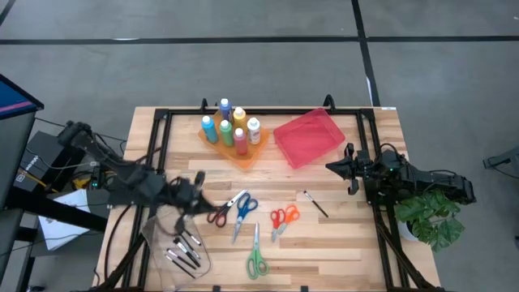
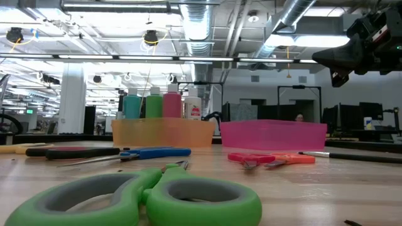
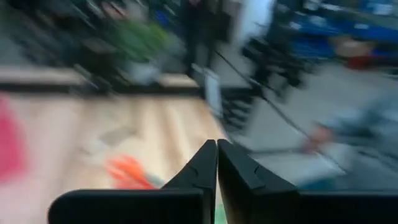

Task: Pick & Place Paint Supplies
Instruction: Put the makeup brush into the transparent bin

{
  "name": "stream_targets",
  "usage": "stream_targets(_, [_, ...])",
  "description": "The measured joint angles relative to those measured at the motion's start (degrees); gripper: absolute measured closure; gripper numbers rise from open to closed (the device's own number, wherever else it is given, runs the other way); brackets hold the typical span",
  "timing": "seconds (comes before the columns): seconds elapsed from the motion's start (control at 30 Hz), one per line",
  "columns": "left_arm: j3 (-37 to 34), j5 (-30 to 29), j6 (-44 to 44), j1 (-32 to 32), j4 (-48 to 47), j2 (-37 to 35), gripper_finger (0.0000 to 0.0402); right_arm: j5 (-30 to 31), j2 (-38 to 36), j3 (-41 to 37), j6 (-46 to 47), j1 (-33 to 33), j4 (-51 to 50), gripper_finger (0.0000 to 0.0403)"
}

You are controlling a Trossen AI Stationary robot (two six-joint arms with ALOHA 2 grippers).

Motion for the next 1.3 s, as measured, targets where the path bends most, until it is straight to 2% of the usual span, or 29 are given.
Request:
stream_targets(0.13, [0.02,-0.01,9.54,7.95,8.00,4.67,0.0400,0.00,-0.01,0.00,0.00,0.01,0.00,0.0403])
stream_targets(0.2, [0.02,2.13,12.71,12.44,12.85,8.57,0.0401,0.00,0.00,0.00,0.00,0.01,0.00,0.0403])
stream_targets(0.3, [0.66,6.01,14.23,19.11,19.04,15.17,0.0401,0.00,0.00,0.02,0.00,0.02,0.00,0.0403])
stream_targets(0.5, [8.36,13.81,14.23,28.77,19.61,31.48,0.0401,0.00,0.00,0.01,0.00,0.02,0.00,0.0403])
stream_targets(0.67, [17.07,14.53,14.23,30.99,19.75,43.87,0.0401,0.00,0.00,0.01,0.00,0.01,0.00,0.0403])
stream_targets(0.9, [29.89,14.57,15.19,31.04,16.04,56.77,0.0401,0.00,0.00,0.00,0.00,0.01,0.00,0.0403])
stream_targets(1.03, [36.28,13.99,15.28,31.32,12.01,61.96,0.0401,0.02,0.00,0.00,0.00,0.00,0.00,0.0403])
stream_targets(1.3, [43.78,12.52,15.15,32.10,11.40,70.79,0.0401,0.02,-0.01,0.00,0.00,0.00,-0.02,0.0403])
